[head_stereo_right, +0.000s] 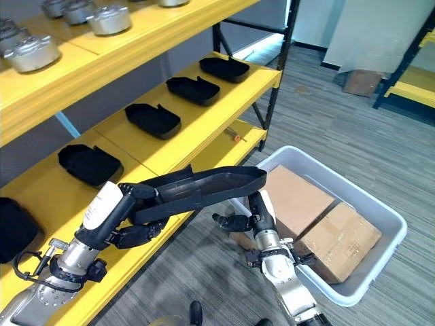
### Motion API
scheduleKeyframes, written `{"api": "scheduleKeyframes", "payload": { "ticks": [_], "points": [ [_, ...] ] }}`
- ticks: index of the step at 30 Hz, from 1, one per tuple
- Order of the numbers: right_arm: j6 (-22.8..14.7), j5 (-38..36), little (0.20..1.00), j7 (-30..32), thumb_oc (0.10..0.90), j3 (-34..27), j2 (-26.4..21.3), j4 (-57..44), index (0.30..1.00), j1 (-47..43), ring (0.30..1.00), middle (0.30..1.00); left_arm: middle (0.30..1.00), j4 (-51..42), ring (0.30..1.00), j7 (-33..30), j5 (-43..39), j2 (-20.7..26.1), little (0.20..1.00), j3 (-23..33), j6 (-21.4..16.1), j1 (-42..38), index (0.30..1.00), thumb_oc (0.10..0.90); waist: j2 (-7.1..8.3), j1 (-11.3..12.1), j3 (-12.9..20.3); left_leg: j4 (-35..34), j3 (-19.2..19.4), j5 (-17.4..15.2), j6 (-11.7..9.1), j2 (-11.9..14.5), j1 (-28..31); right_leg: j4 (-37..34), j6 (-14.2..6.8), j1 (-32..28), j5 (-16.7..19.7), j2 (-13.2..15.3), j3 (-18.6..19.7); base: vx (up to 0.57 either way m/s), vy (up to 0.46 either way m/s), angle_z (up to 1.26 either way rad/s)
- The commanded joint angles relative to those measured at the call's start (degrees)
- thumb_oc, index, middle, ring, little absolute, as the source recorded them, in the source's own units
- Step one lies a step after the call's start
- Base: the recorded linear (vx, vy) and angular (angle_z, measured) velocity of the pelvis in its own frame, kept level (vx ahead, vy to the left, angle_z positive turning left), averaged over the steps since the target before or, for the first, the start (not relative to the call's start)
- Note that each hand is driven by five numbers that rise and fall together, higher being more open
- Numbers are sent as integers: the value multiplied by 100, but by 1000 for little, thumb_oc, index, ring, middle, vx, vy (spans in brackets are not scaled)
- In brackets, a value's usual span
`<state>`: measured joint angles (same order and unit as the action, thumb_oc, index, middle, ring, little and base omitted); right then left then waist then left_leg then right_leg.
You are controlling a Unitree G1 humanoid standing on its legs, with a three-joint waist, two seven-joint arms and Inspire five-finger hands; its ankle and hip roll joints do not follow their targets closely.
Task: Move parts from the plastic box to the shelf.
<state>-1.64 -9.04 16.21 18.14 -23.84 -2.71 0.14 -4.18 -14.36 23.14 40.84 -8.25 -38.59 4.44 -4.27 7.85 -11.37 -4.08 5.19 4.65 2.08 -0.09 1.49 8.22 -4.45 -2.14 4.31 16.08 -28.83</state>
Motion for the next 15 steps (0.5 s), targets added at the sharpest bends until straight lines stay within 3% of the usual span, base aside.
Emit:
{"api": "scheduleKeyframes", "payload": {
  "ticks": [1,4,7,15],
  "points": [
    [-805,88,1000,256,900,-187,65,-649,1000,-553,1000,1000,300,-395,300,-206,-620,64,300,155,-575,-736,300,400,353,-228,431,-26,-278,-567,-13,-53,77,-195,-169,71,-775,-891,1695,31,-52,169],
    [-960,-25,1000,86,900,-358,-4,-606,1000,-471,1000,1000,300,-492,300,-159,-548,0,300,79,-390,-798,300,400,440,-307,454,-1,-696,-514,-15,-192,2,-240,4,65,-850,-1290,2087,39,-57,168],
    [-1195,39,1000,46,900,-420,-60,-493,1000,-472,1000,1000,300,-564,300,-262,-551,24,300,86,-347,-775,300,400,466,-358,430,136,-1164,-446,5,-396,-134,-367,179,65,-783,-1598,2534,7,-73,71],
    [-1382,12,1000,86,900,-228,-110,-330,1000,-633,1000,1000,300,-706,300,-716,-113,-26,300,199,-239,-449,300,400,406,-219,365,268,-1237,-458,-35,-470,-214,-751,180,-26,-597,-1526,2498,12,-82,20]
  ]
}}
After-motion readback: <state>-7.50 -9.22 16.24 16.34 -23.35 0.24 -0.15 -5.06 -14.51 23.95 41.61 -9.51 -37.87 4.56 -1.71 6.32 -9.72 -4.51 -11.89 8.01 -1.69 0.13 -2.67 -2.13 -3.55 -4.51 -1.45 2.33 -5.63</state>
